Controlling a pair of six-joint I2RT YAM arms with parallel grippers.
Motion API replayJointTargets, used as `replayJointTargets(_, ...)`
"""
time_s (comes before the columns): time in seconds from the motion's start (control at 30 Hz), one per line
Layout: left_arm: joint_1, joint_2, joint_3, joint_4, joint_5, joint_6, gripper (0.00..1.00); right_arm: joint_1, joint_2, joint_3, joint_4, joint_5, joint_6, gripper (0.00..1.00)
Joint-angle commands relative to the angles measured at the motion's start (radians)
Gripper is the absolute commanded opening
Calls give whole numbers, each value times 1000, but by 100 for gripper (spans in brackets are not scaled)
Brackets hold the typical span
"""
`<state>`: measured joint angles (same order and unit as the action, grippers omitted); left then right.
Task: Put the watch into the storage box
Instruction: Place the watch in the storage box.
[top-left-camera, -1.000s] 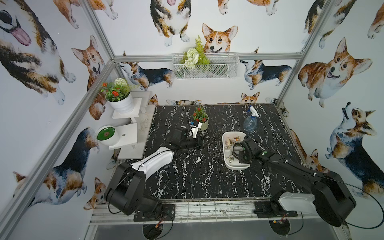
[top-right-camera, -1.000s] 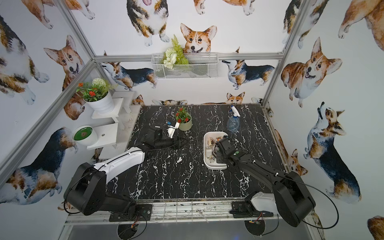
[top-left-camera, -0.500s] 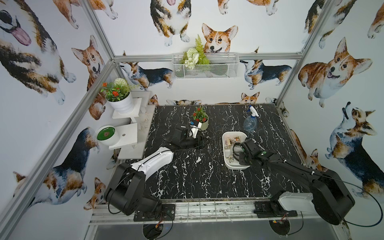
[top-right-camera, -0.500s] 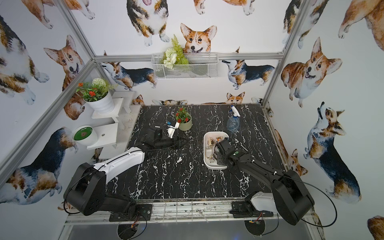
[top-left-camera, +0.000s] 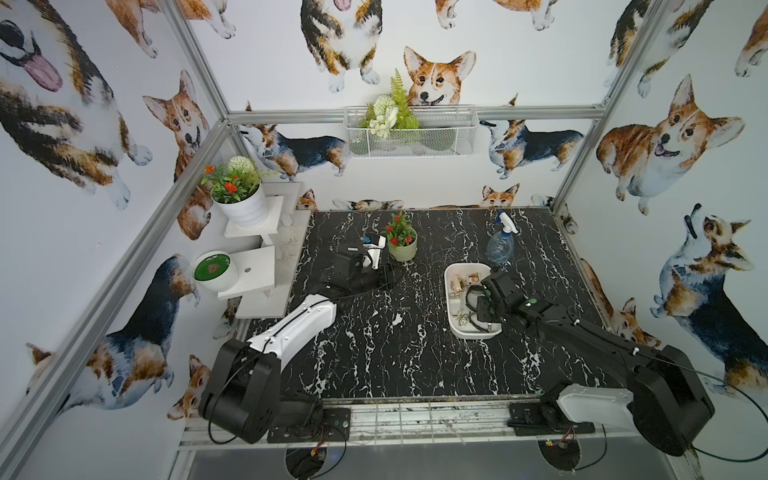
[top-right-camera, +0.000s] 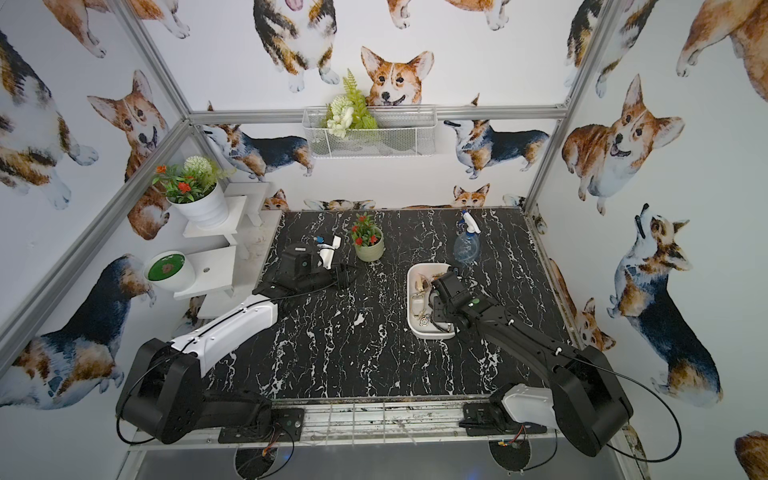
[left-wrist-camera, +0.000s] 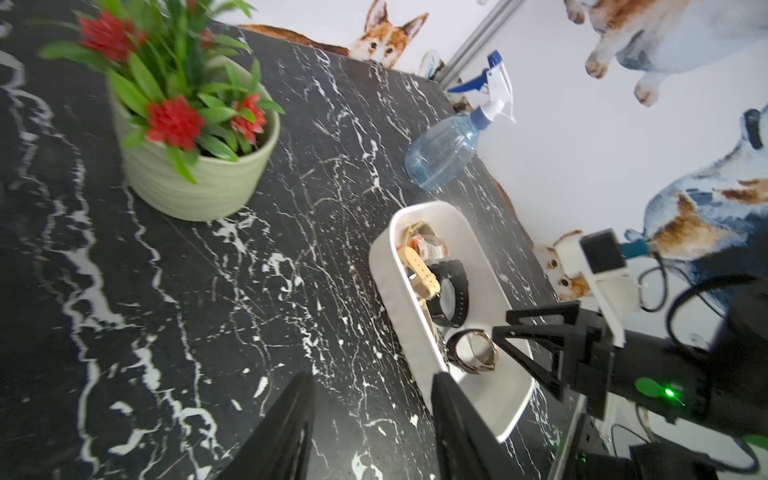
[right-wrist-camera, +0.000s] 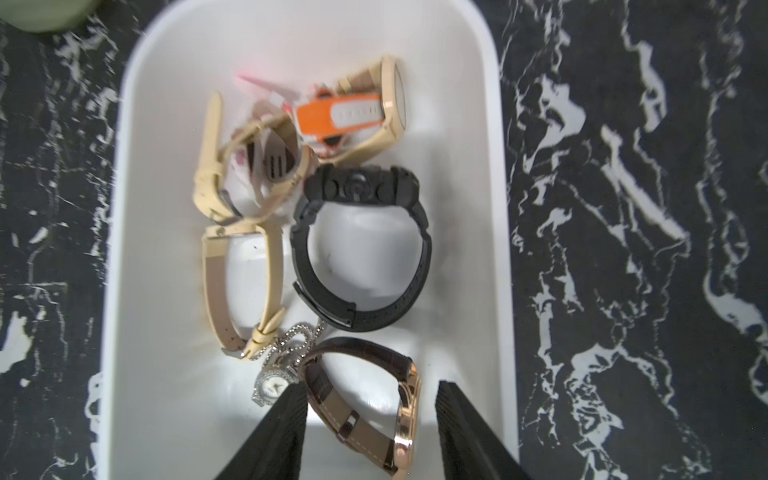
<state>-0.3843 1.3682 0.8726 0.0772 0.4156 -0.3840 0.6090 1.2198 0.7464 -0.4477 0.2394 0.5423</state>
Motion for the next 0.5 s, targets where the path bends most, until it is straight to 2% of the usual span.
replayJointTargets(0.0,43,-28,68,-72,-133,47,52,1,-30,68,22,68,-112,67)
replayJointTargets(0.1,104,-55,109,-118,-241,88,53,-25,-34,117,104,120,-212,85)
replayJointTargets(0.17,156,-77,103,-113,-334,133,54,-85,-28,121,187,132,-246,99)
replayJointTargets(0.23,228,-92,82,-95,-419,130,56,-169,-18,117,245,106,-238,100)
replayJointTargets(0.37,388,-114,-1,-43,-464,121,72,-311,-2,107,323,63,-239,100)
replayJointTargets(0.47,421,-129,-117,24,-531,172,75,-367,13,83,369,87,-271,100)
